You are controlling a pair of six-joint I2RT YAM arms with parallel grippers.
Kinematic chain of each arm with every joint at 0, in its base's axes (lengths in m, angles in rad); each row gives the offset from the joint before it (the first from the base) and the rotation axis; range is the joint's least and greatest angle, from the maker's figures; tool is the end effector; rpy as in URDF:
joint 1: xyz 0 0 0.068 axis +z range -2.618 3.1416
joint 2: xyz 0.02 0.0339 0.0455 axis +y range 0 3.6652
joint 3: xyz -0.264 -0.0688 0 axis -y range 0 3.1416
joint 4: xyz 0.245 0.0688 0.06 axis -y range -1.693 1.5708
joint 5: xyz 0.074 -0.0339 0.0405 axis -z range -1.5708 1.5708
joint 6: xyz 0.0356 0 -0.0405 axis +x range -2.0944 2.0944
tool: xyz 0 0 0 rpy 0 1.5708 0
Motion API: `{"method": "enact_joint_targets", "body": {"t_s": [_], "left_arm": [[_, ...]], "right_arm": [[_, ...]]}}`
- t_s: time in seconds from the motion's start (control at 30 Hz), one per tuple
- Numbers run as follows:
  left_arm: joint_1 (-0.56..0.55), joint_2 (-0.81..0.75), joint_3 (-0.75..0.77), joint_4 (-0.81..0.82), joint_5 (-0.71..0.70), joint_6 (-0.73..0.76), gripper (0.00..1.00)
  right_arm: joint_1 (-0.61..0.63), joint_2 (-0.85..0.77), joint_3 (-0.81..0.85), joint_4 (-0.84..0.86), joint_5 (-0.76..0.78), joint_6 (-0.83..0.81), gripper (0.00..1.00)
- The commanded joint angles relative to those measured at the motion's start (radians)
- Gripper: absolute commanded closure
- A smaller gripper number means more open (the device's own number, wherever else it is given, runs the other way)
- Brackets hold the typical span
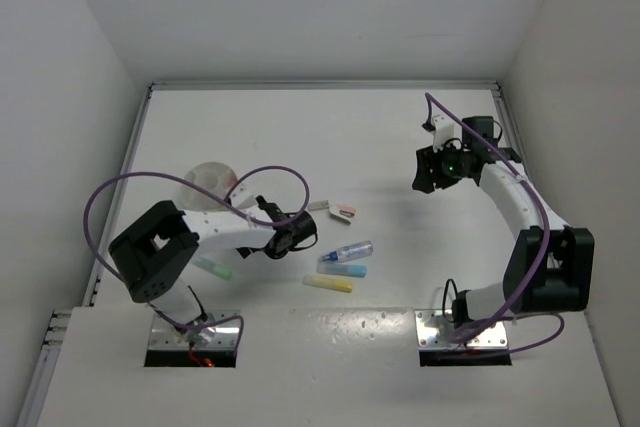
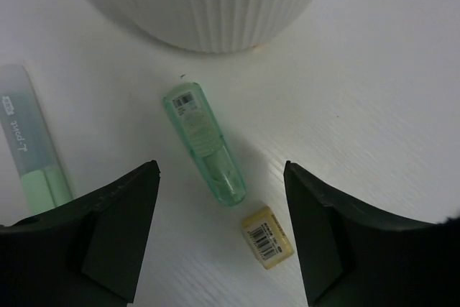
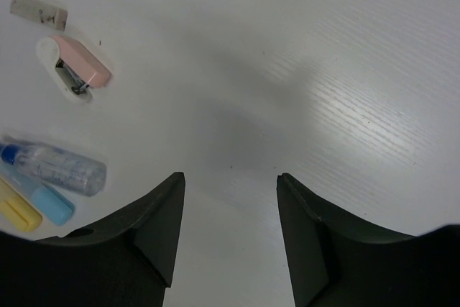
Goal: Sort the stationery into containers
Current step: Pick up the stationery from the center of the board.
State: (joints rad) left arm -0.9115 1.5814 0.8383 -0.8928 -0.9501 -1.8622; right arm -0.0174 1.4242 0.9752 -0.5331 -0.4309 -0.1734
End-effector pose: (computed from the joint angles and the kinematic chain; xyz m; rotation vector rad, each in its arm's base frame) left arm 0.1685 -0.1701 0.1614 -0.9756 1.9760 0.2778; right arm 0.2875 0.0099 0.2339 -0.3572 2.4592 0.4686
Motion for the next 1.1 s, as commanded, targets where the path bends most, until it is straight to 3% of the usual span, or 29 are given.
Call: {"method": "enact_joint_targets", "body": {"t_s": [0.0, 0.27, 0.73, 0.83, 1.07], "left_arm": [[-0.020, 0.029, 0.030, -0.106, -0.076, -0.176, 0.24], [-0.009, 0.110, 0.001, -0.055, -0.067, -0.212, 0.34], [0.037, 0.163, -0.064, 0.143, -0.029, -0.161, 0.39], [0.046, 0.172, -0.054, 0.152, -0.029, -0.161, 0.42], [0.046, 0.206, -0.018, 0.152, -0.018, -0.140, 0.62]], "right_arm": [[-0.001, 0.002, 0.042, 0.010, -0.016, -0.008, 0.45], [-0.001, -0.007, 0.042, 0.010, -0.016, -0.008, 0.45], [-0.001, -0.016, 0.042, 0.010, -0.016, -0.008, 0.45], [-0.001, -0.016, 0.042, 0.010, -0.016, -0.008, 0.45], [-0.001, -0.025, 0.042, 0.010, -0.016, -0.008, 0.45]]}}
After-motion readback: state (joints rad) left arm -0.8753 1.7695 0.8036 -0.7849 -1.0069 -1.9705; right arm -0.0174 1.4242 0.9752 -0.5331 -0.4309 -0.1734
